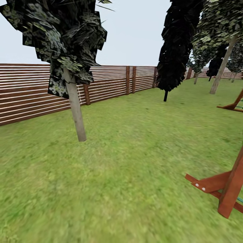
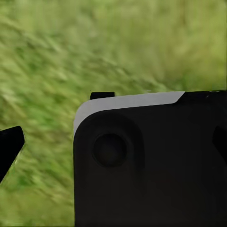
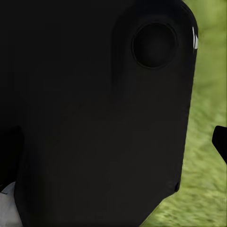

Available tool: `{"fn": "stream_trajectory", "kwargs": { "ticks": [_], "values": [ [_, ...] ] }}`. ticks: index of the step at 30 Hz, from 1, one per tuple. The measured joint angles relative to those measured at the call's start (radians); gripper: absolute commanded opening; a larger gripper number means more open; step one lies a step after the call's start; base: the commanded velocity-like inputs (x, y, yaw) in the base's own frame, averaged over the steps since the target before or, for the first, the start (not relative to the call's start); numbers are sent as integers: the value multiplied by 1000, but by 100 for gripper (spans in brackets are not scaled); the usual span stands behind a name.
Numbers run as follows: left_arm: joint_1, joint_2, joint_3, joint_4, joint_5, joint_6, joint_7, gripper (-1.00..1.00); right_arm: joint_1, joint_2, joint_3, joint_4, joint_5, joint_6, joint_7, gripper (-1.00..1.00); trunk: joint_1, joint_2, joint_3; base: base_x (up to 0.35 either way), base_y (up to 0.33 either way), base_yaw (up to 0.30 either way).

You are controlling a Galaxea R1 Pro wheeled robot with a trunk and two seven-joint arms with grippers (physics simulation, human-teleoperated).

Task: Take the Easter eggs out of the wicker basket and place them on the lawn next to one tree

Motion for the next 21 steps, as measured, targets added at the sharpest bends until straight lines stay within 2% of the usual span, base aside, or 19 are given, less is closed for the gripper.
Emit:
{"fn": "stream_trajectory", "kwargs": {
  "ticks": [11,21],
  "values": [
    [0,0,0,0,0,-1,0,100,0,0,0,0,1,0,0,100,0,0,2,286,196,-219],
    [0,0,0,0,1,-1,0,100,0,0,0,0,0,0,0,100,0,0,3,286,196,-32]
  ]
}}
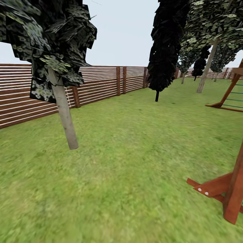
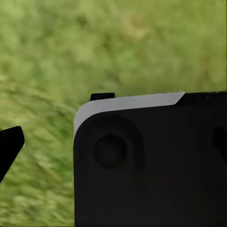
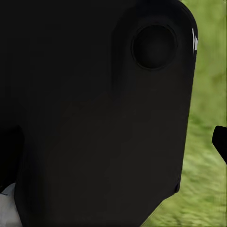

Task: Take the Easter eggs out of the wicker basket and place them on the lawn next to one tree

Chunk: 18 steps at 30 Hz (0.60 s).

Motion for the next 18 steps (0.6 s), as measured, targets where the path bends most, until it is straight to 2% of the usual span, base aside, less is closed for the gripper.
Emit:
{"fn": "stream_trajectory", "kwargs": {
  "ticks": [11,18],
  "values": [
    [0,0,0,0,0,0,0,100,0,0,0,0,0,0,0,100,0,0,0,286,196,-10],
    [0,0,0,0,0,0,0,100,0,-1,0,0,0,0,0,100,0,0,1,286,196,-168]
  ]
}}
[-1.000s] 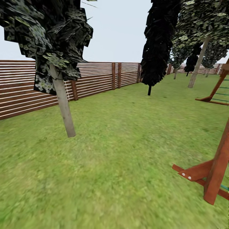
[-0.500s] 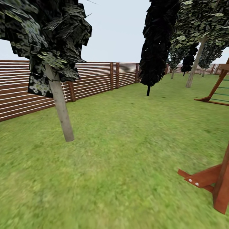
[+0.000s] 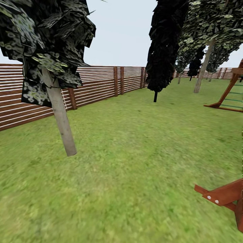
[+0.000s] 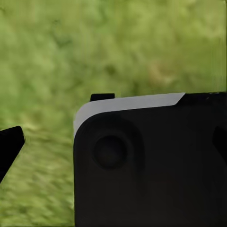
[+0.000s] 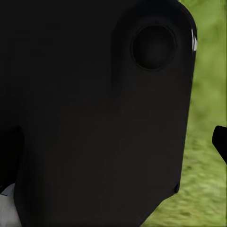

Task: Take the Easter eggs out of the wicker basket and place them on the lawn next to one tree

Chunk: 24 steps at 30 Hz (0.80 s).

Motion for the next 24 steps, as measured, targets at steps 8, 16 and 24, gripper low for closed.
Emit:
{"fn": "stream_trajectory", "kwargs": {
  "ticks": [8,16,24],
  "values": [
    [0,0,1,0,-1,0,0,100,0,1,0,0,0,0,0,100,0,0,4,286,196,-250],
    [0,0,0,0,-1,0,0,100,0,0,0,0,0,0,0,100,0,0,7,290,190,-259],
    [0,0,0,0,-1,1,0,100,0,0,0,0,0,0,0,100,0,0,11,320,95,-260]
  ]
}}
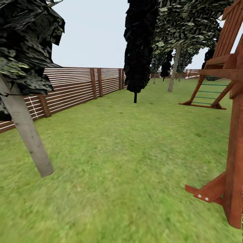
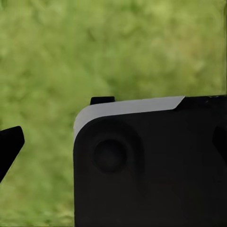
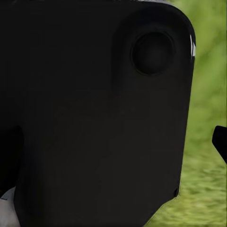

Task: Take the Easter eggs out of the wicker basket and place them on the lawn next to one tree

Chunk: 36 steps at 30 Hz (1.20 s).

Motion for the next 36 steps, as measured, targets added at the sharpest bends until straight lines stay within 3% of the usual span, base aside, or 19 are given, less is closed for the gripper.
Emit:
{"fn": "stream_trajectory", "kwargs": {
  "ticks": [17,36],
  "values": [
    [0,0,0,0,0,0,0,100,0,0,0,0,0,0,0,100,0,0,7,337,6,-243],
    [0,0,1,0,0,1,0,100,0,1,0,0,0,1,0,100,0,0,8,338,26,-18]
  ]
}}
